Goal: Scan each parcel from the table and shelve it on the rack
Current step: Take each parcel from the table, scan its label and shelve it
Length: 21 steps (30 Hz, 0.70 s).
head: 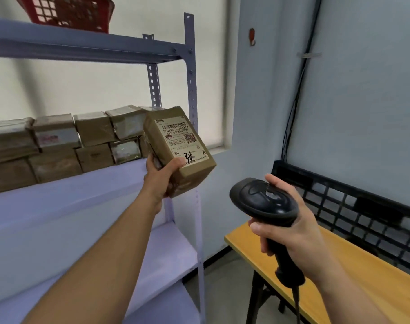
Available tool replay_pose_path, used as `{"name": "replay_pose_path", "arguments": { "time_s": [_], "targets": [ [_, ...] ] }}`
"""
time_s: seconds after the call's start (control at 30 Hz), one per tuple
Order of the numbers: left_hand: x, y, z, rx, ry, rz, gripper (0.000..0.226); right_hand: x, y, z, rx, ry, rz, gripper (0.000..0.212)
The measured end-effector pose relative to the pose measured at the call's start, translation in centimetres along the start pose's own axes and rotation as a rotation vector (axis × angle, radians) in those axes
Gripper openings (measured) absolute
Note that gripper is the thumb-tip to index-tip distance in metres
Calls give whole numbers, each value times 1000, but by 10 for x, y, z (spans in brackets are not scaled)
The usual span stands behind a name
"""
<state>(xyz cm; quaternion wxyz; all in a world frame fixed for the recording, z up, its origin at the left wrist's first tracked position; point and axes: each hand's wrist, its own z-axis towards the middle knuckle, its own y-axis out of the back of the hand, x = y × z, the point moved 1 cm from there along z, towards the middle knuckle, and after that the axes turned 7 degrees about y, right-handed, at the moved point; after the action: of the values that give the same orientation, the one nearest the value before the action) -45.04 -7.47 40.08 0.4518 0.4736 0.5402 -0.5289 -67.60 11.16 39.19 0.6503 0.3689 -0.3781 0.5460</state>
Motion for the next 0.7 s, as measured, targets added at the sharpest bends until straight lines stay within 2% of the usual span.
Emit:
{"name": "replay_pose_path", "arguments": {
  "time_s": [0.13, 0.23, 0.37, 0.57, 0.7],
  "targets": [
    [-19, 5, 46, 10, 81, -13, 69, -12, -13, 36, -2, -4, -11, 89],
    [-30, 7, 80, 4, 143, -36, 63, -22, -21, 58, -24, -8, -16, 89],
    [-35, 9, 114, 35, 222, -122, 68, -34, -27, 79, -50, -21, -26, 91],
    [-31, 3, 143, 70, 246, -74, 84, -45, -35, 93, -76, -62, -33, 91],
    [-24, 0, 149, -22, 162, 44, 95, -48, -41, 96, -81, -61, -30, 89]
  ]
}}
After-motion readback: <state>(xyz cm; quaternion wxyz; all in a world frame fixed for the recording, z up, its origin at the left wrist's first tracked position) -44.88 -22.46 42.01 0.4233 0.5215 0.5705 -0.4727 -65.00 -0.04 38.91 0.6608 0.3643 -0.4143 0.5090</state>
